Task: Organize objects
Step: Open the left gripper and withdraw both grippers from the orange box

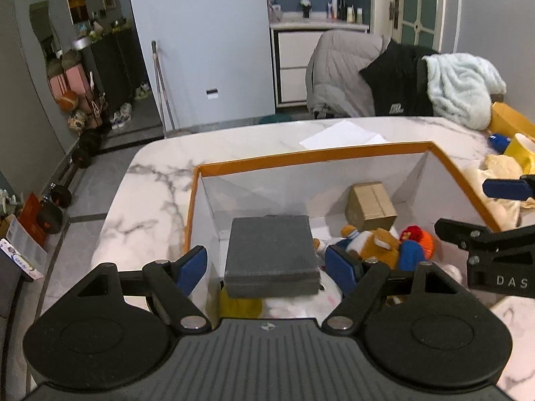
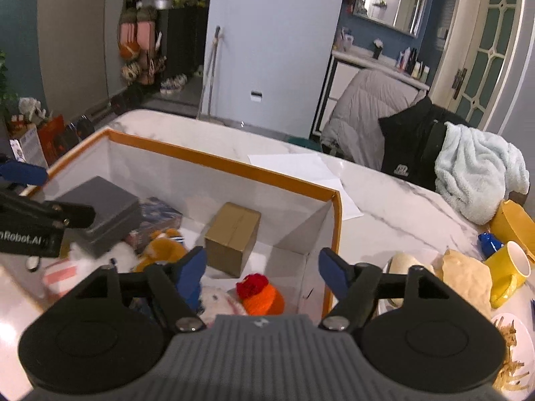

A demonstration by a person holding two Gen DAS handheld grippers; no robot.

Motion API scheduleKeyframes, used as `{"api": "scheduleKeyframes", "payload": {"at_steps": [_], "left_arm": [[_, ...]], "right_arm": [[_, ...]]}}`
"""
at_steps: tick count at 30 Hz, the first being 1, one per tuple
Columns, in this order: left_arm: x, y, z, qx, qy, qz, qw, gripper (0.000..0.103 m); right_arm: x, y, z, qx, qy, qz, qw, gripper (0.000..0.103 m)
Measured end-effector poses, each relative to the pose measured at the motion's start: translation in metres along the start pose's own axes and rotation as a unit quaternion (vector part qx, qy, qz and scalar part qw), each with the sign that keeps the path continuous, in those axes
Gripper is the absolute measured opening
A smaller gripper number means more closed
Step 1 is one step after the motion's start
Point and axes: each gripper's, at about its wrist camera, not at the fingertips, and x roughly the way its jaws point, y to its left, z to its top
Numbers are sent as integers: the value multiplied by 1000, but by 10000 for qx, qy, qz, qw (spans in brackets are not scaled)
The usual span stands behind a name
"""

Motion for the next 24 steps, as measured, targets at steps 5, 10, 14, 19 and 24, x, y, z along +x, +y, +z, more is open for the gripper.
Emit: {"api": "scheduleKeyframes", "payload": {"at_steps": [5, 10, 14, 19, 24], "left_arm": [[-27, 1, -20, -163, -249, -41, 9995, 92], [-47, -3, -43, -182, -405, 10, 9990, 92], [-62, -9, -67, -169, -541, 130, 9983, 92], [-69, -13, -92, -221, -451, -8, 9987, 92], [-67, -19, -106, -169, -372, -35, 9992, 92]], "right_arm": [[-34, 8, -19, 38, -257, 109, 9996, 81], [-60, 19, -45, 142, -427, 139, 9989, 83], [-76, 24, -69, 438, -500, 273, 9974, 85], [-93, 32, -98, 623, -544, 377, 9959, 87], [-101, 34, -118, 695, -537, 331, 9956, 89]]}}
